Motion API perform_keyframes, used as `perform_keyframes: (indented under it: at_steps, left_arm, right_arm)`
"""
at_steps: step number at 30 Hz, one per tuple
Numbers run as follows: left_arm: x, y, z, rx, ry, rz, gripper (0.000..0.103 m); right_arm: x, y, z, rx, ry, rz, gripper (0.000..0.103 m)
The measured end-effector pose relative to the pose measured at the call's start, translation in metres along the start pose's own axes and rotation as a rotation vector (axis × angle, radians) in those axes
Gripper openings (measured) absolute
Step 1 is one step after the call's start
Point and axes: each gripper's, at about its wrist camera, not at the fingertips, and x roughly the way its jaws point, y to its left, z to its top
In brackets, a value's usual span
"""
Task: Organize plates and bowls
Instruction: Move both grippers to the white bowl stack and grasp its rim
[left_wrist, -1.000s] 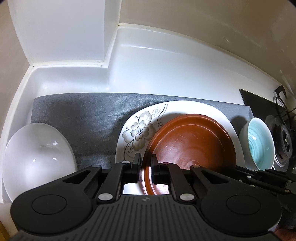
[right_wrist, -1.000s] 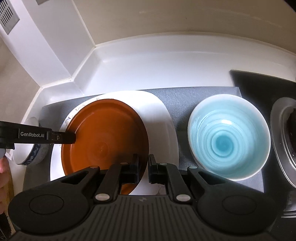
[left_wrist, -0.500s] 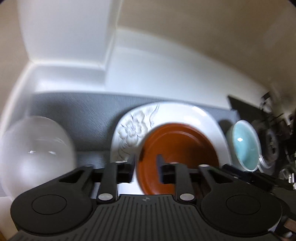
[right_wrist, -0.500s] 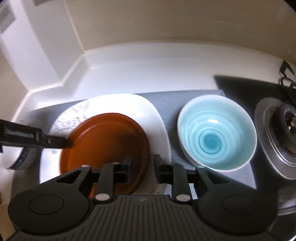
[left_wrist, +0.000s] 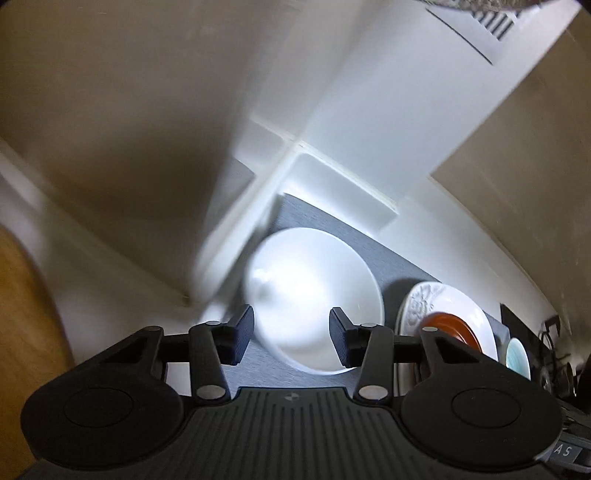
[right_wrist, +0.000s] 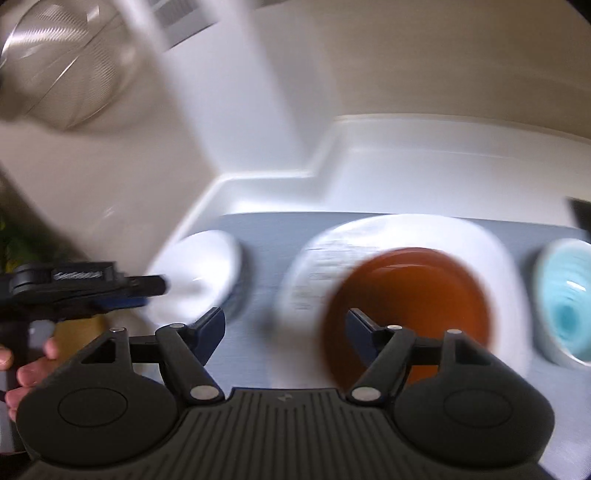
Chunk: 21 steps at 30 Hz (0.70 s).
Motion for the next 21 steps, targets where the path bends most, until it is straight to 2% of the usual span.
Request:
perform_keyframes:
  at_steps: [1,2,5,7,9,11,14,15,16,17,18,20,21]
  left_arm:
    - [0.000,0.002,0.000,-0.008,-0.005,0.010,0.043]
    - [0.001,0.005,0.000,-0.019,0.001,0.015,0.036]
    - [0.005,0.015,-0.001,-0.059,0.030,-0.023,0.031]
    - [0.013,0.023,0.001,-0.062,0.049,-0.019,0.023]
    - [0.018,0.027,0.000,-0.077,0.058,-0.022,0.022]
    - [0.021,0.028,0.001,-0.091,0.071,-0.027,0.022]
    - [0.025,0.026,0.001,-0.074,0.082,-0.022,0.022]
    - [0.026,0.025,0.001,-0.065,0.080,-0.020,0.022]
    - [0.027,0.024,0.001,-0.054,0.081,-0.016,0.022]
    - [0.027,0.024,-0.001,-0.043,0.083,-0.015,0.018]
    - [0.029,0.020,0.000,-0.027,0.084,-0.015,0.019]
    - [0.032,0.012,-0.005,0.018,0.077,-0.006,0.019]
    - [0.032,0.009,-0.007,0.035,0.072,0.000,0.019]
  right_arm:
    - [0.005,0.004,0.002,0.000,0.008,0.018,0.077]
    - [0.011,0.008,0.005,0.005,0.017,0.037,0.077]
    - [0.024,0.015,0.010,0.023,0.038,0.078,0.077]
    - [0.033,0.017,0.013,0.036,0.058,0.082,0.075]
    - [0.041,0.020,0.015,0.045,0.073,0.082,0.074]
    - [0.047,0.026,0.015,0.025,0.077,0.040,0.074]
    - [0.055,0.027,0.018,0.040,0.087,0.031,0.071]
    - [0.058,0.028,0.019,0.042,0.091,0.035,0.062]
    - [0.060,0.030,0.020,0.037,0.095,0.045,0.043]
    - [0.064,0.031,0.021,0.029,0.104,0.052,0.034]
    - [0.067,0.033,0.022,0.020,0.115,0.050,0.025]
    - [0.074,0.033,0.023,0.013,0.127,0.025,0.021]
    - [0.076,0.032,0.023,0.022,0.135,0.015,0.014]
